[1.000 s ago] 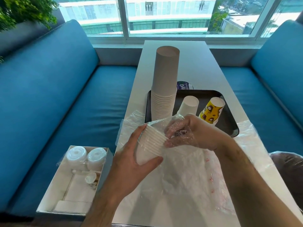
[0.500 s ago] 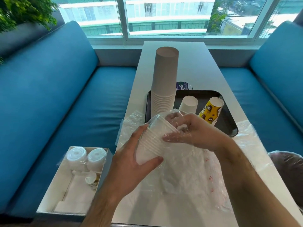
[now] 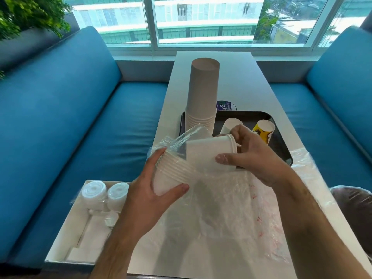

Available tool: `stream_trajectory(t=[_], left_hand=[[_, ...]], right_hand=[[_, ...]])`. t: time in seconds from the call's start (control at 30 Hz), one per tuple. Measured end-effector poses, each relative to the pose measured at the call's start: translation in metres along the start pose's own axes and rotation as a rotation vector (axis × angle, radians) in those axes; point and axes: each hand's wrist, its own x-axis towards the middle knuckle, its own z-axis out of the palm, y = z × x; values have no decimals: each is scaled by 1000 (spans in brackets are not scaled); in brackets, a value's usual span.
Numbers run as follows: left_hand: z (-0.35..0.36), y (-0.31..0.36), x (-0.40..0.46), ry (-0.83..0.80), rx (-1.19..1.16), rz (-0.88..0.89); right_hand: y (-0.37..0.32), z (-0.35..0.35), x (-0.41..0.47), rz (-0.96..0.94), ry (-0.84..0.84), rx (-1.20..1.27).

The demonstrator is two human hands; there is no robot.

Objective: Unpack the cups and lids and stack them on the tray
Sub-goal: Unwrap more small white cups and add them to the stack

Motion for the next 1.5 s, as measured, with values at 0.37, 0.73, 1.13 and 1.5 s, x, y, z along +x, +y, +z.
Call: stream_trajectory(t=[0.37,0.73,1.13,1.5], left_hand=[[0,17,7,53,-100,8],[-6,3,12,45,-114,7],[-7,-3,17,38,-86,-4],[-4,-3,16,46,-98,11]], right_hand=[[4,18,3,55,-213,-103],[6,13,13,29,100,-37],[-10,-28,58,-281,466,-31],[21,-44,105,-203,389,-223]])
